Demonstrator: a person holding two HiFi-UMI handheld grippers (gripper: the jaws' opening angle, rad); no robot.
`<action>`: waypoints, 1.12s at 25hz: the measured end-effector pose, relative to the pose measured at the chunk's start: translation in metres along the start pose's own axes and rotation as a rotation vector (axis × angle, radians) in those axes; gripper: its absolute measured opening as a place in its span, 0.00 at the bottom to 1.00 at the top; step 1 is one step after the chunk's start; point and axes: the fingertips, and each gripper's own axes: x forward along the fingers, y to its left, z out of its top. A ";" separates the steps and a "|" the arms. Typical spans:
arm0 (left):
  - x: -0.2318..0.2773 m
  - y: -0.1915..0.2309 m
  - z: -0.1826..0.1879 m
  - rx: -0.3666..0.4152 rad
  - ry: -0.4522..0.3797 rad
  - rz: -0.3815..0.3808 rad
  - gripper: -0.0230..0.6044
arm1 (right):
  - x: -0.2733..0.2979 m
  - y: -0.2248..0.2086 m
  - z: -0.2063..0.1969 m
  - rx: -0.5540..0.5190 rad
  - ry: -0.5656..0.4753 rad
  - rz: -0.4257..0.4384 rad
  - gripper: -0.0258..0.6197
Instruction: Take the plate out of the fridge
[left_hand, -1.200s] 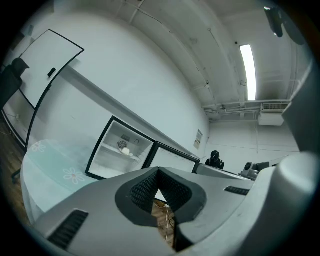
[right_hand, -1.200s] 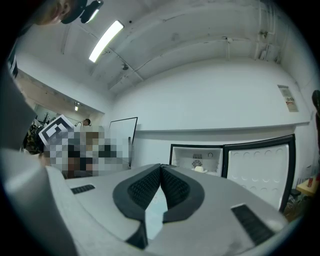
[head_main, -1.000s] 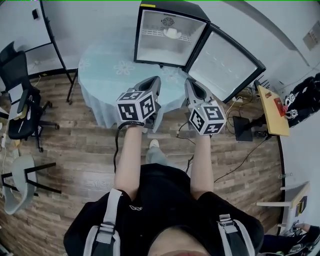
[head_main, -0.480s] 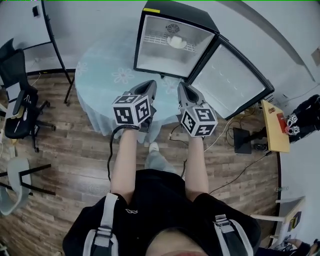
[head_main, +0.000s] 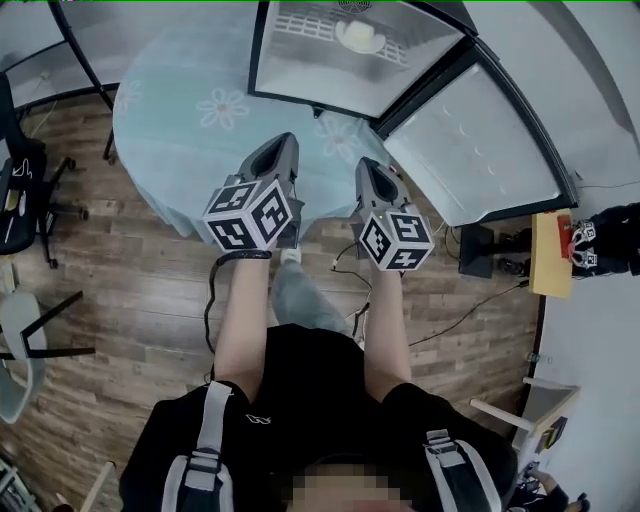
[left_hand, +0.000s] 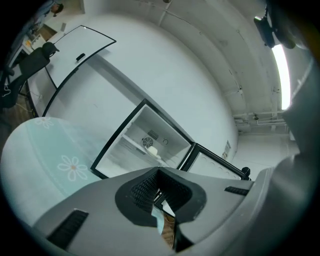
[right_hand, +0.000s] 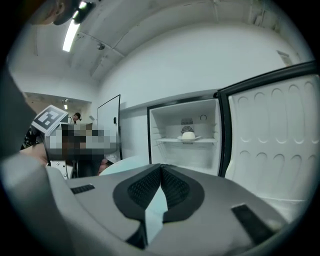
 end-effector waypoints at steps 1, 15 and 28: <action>0.010 0.004 -0.007 -0.012 0.014 0.007 0.04 | 0.005 -0.011 -0.003 0.017 -0.001 -0.006 0.05; 0.160 -0.008 -0.033 0.012 0.114 0.071 0.04 | 0.080 -0.118 0.010 0.085 -0.020 0.002 0.05; 0.199 -0.002 0.019 0.067 0.084 0.114 0.04 | 0.147 -0.108 0.080 0.166 -0.180 0.170 0.05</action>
